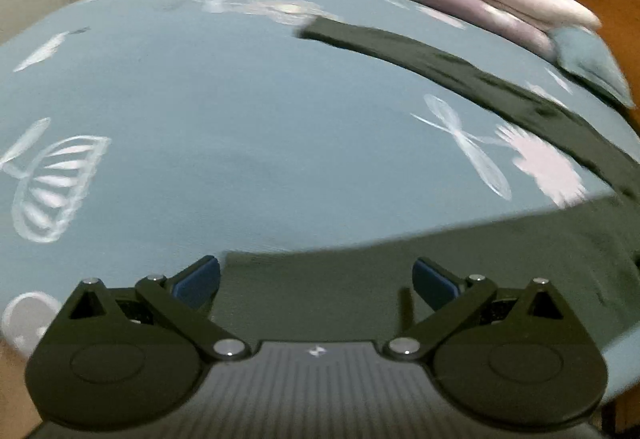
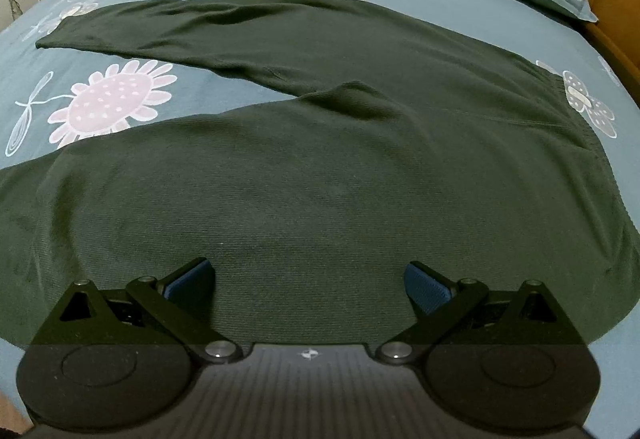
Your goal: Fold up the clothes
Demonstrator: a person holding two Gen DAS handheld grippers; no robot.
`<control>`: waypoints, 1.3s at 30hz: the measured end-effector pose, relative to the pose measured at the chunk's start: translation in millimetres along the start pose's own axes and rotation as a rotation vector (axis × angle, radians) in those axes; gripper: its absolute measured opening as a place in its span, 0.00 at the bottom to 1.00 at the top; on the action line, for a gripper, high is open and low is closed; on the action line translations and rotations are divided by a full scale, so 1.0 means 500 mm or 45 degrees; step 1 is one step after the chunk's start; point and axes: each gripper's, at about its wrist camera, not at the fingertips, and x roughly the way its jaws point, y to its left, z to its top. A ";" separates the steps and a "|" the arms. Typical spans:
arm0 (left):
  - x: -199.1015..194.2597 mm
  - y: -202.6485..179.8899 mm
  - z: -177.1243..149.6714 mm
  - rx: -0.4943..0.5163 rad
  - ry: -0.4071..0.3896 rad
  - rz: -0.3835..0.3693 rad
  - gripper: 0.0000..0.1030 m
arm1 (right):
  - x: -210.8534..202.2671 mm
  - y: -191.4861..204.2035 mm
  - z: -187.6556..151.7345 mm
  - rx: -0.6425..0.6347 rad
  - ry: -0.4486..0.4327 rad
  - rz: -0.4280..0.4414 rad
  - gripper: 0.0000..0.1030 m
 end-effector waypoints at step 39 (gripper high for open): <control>0.054 -0.539 0.126 0.442 0.016 -0.409 0.99 | 0.003 -0.212 -0.020 -0.091 -0.134 0.183 1.00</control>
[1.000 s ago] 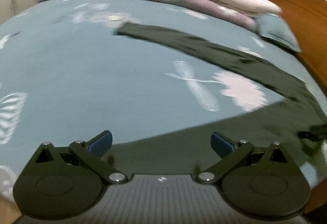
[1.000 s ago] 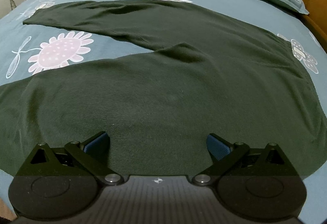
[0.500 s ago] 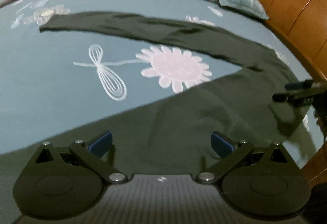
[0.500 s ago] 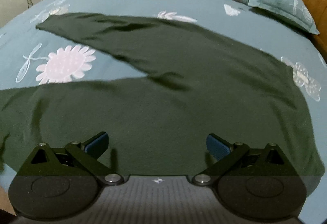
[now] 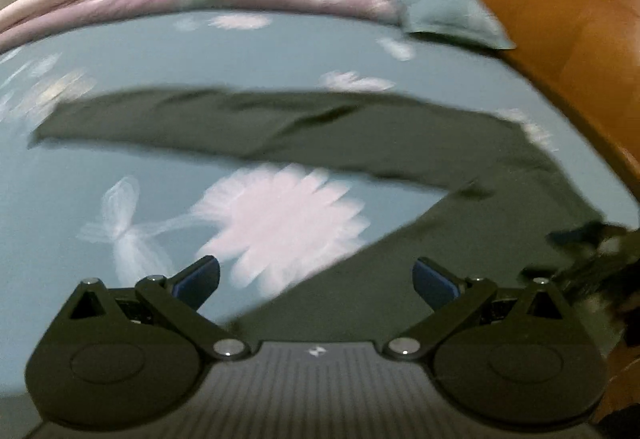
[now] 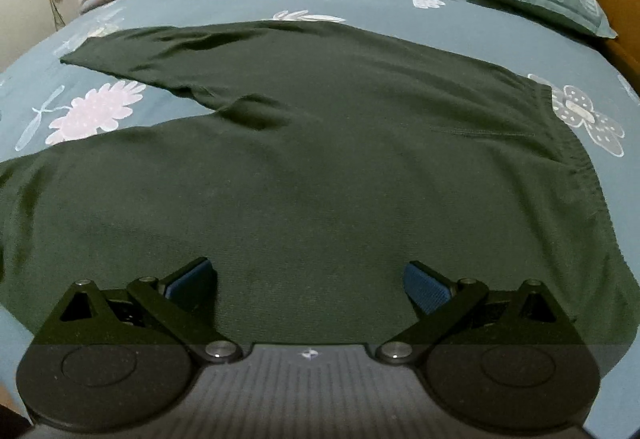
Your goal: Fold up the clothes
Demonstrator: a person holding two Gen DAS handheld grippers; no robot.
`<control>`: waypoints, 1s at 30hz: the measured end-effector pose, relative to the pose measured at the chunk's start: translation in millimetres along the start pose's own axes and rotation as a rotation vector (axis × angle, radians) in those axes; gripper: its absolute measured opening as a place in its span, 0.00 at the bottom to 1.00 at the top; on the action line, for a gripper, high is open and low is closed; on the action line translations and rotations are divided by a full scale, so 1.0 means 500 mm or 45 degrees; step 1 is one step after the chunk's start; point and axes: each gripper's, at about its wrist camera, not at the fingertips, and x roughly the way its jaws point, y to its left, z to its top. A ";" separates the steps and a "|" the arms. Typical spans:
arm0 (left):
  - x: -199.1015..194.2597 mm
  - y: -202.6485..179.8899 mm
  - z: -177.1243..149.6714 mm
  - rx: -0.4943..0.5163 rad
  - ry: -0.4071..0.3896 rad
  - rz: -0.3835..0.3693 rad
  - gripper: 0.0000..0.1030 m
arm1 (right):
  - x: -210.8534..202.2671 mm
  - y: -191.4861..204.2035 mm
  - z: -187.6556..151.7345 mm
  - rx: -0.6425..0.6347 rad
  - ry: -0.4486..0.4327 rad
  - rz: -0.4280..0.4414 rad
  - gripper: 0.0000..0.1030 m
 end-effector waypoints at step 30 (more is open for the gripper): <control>0.252 -0.280 0.098 0.278 0.125 -0.098 0.99 | -0.082 -0.166 0.062 0.024 -0.197 0.153 1.00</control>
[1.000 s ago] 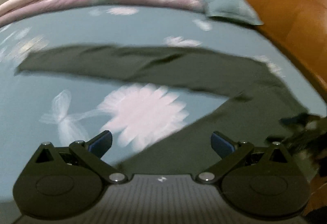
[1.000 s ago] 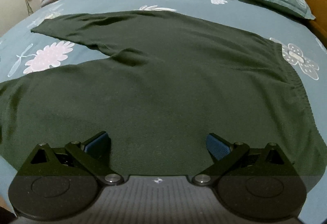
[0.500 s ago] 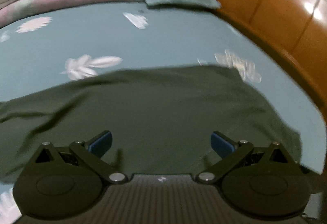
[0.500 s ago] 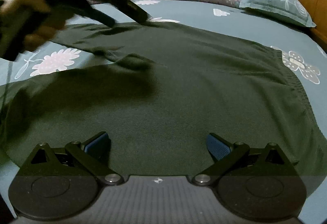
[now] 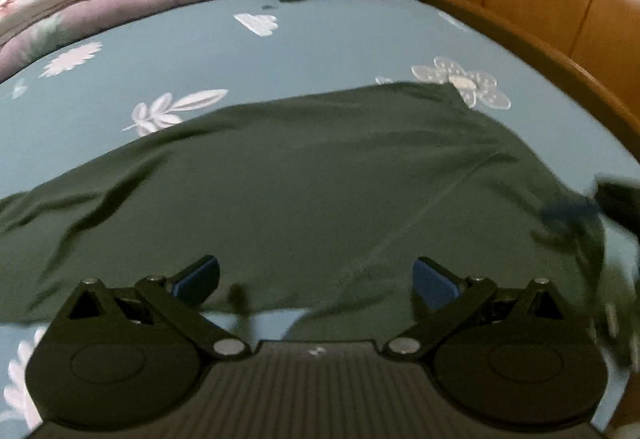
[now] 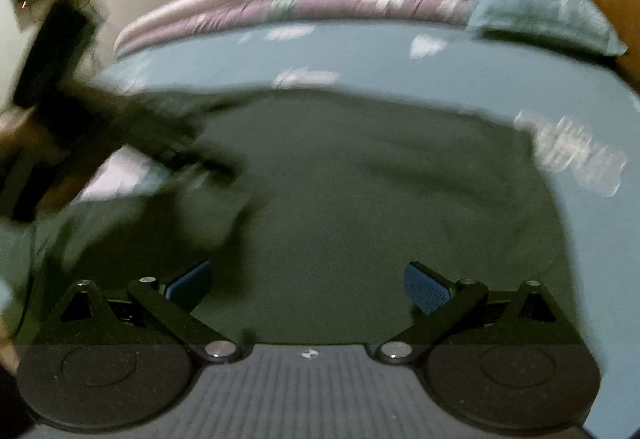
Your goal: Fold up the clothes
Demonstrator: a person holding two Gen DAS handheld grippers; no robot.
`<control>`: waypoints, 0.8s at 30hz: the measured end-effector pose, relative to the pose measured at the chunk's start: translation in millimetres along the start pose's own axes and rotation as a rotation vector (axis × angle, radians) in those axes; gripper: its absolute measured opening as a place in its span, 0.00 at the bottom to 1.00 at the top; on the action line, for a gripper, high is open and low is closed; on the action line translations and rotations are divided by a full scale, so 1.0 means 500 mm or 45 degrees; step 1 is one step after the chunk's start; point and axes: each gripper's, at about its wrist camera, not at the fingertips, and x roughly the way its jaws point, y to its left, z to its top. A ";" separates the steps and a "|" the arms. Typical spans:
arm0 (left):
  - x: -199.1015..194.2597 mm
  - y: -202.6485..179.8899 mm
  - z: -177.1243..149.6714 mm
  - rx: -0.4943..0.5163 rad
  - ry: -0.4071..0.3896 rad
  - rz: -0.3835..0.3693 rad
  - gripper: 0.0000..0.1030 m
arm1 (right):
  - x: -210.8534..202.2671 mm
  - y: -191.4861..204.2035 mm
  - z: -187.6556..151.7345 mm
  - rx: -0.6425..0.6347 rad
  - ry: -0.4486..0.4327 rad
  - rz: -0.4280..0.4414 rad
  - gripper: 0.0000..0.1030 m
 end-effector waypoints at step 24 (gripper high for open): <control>-0.032 -0.055 -0.128 -0.092 0.161 -0.056 0.99 | 0.248 -0.259 0.174 0.285 0.061 0.095 1.00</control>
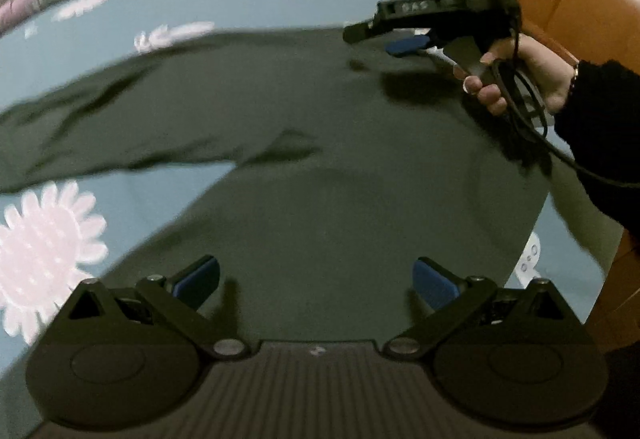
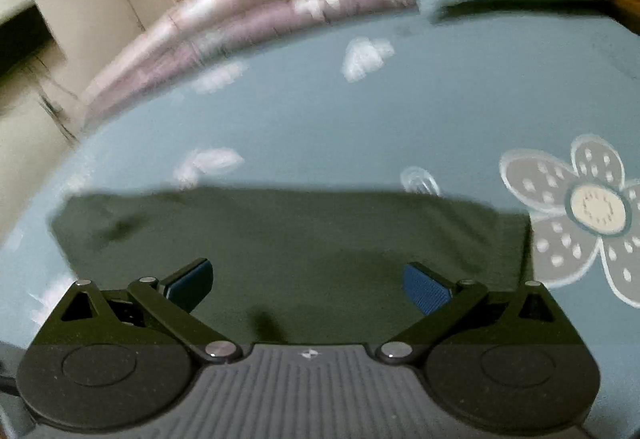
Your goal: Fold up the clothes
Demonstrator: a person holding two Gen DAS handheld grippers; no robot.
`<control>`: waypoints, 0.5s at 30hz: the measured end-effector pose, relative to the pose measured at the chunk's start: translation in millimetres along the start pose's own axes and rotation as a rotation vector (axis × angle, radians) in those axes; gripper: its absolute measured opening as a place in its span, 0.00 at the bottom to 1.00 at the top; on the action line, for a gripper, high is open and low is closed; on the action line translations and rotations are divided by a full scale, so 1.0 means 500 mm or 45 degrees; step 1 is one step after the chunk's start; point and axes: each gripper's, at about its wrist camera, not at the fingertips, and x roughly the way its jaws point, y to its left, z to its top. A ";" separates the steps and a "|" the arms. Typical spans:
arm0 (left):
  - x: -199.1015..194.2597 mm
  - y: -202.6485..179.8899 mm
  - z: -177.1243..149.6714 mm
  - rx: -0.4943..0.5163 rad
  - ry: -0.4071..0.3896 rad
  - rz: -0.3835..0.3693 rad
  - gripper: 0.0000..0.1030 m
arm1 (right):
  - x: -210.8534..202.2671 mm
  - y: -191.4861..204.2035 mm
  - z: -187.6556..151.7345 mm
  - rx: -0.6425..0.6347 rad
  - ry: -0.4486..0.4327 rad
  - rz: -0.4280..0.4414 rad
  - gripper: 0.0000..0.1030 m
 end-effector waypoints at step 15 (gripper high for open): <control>0.023 0.016 -0.023 -0.016 -0.004 -0.032 0.99 | 0.053 0.004 0.034 -0.035 0.017 0.028 1.00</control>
